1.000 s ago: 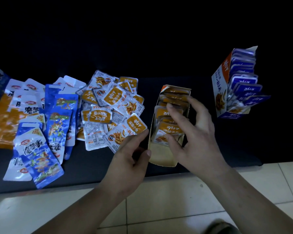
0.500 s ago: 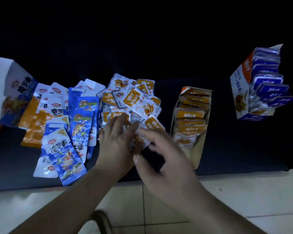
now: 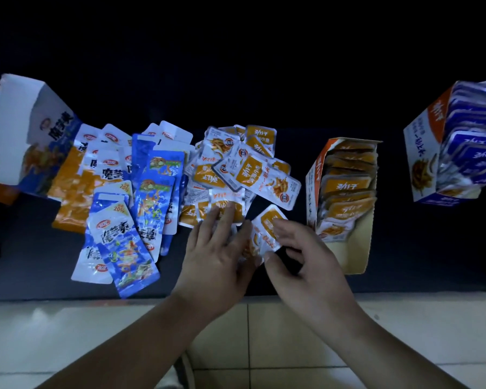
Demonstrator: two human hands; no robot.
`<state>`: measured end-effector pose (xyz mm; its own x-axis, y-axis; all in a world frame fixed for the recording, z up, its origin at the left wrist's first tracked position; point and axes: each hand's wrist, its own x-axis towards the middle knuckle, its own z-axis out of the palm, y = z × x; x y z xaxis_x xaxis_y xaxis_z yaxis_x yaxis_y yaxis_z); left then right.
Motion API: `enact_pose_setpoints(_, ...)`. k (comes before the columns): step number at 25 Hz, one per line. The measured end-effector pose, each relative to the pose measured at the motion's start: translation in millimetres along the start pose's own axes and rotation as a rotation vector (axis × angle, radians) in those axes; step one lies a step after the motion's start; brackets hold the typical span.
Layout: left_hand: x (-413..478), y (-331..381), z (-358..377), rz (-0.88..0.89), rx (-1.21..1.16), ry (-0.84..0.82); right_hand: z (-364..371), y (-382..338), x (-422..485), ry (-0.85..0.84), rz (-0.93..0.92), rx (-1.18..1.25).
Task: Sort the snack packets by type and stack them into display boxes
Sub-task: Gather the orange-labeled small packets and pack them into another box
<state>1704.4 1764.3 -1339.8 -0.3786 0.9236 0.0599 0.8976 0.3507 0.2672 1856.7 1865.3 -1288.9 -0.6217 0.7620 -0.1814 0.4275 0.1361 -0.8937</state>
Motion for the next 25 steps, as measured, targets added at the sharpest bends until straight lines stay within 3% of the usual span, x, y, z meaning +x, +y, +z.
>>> enact_pose_setpoints(6, 19.3, -25.3, -26.9, 0.033, -0.012, 0.010, 13.6, -15.8, 3.2, 0.027, 0.029, 0.000)
enact_pose_setpoints(9, 54.9, -38.7, -47.3, -0.062, 0.103, -0.359, 27.3, -23.0, 20.5, -0.066, 0.131, -0.095)
enact_pose_setpoints(11, 55.0, -39.1, -39.9, -0.054, 0.122, -0.441, 36.7, -23.1, 37.7, -0.100, 0.105, -0.253)
enact_pose_setpoints(14, 28.5, -39.9, -25.5, 0.056, 0.059, -0.153, 44.8, -16.4, 63.5, -0.115, 0.015, -0.488)
enact_pose_setpoints(16, 13.4, -43.0, -19.2, 0.072, 0.047, -0.052, 47.0, -11.6, 69.6, -0.156, 0.035, -0.547)
enact_pose_setpoints(21, 5.5, -48.4, -34.4, 0.027, -0.232, 0.191, 40.2, -3.2, 37.5, -0.309, -0.174, -0.294)
enact_pose_setpoints(23, 12.9, -49.7, -43.5, -0.061, -0.295, 0.299, 38.9, 1.3, 21.2, -0.169, -0.210, -0.229)
enact_pose_setpoints(25, 32.6, -45.3, -47.2, -0.046, -0.226, 0.234, 42.1, -4.3, 4.1, 0.002, 0.040, -0.093)
